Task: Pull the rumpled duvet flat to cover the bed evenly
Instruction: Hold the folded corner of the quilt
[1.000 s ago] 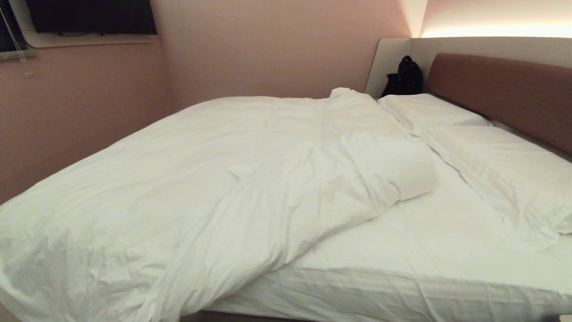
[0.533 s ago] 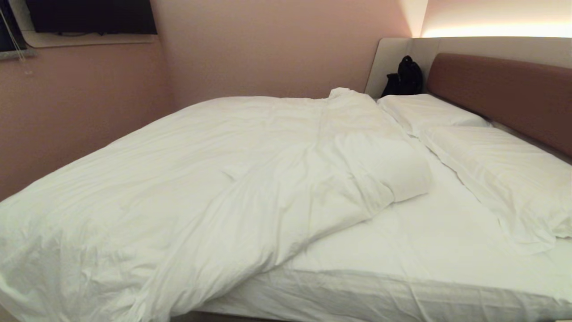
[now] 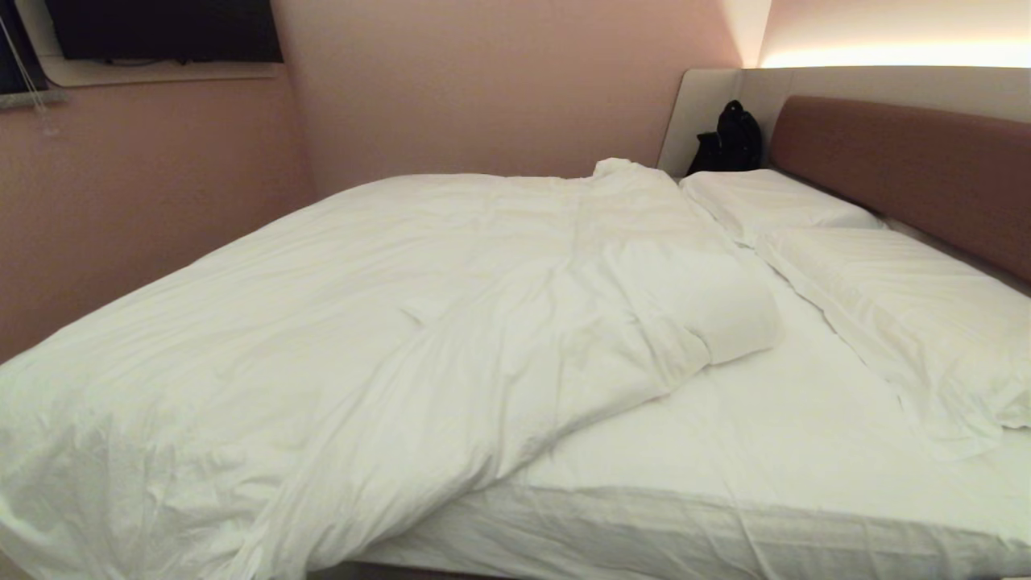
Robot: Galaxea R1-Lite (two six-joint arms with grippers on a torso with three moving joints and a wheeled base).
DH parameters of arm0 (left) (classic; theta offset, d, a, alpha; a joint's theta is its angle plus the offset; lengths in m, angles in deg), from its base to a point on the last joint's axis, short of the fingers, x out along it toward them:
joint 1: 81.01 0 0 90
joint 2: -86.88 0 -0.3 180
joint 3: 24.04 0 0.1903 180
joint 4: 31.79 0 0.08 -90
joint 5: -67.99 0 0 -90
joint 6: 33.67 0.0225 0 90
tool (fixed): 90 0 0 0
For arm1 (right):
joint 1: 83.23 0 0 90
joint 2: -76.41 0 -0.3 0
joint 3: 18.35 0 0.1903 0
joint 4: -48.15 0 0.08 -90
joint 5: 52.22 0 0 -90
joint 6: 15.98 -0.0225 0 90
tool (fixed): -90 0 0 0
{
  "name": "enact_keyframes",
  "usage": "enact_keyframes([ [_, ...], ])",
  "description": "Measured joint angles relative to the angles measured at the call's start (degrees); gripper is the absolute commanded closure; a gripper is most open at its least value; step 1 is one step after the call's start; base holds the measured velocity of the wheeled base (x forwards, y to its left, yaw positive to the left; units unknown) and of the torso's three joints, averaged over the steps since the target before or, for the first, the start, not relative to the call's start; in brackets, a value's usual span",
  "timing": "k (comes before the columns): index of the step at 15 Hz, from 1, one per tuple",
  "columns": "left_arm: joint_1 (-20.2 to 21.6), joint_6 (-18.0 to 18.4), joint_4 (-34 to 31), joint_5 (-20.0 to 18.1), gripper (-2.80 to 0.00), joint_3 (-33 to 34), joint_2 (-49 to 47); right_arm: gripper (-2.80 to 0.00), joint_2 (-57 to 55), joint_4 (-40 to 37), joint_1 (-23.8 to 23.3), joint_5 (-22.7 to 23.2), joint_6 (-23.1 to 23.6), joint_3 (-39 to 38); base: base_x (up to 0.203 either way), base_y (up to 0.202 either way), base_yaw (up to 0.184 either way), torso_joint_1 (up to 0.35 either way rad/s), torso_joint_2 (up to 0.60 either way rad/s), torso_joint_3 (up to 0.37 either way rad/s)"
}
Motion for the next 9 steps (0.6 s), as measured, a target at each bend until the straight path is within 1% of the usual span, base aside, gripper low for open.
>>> enact_keyframes([
  [9,0.02,0.0,0.0,0.01,0.0,0.0,0.0,0.0,-0.02,-0.02,0.0,0.03,0.07,0.0,0.0,0.0,0.0,0.0,0.0,0.0],
])
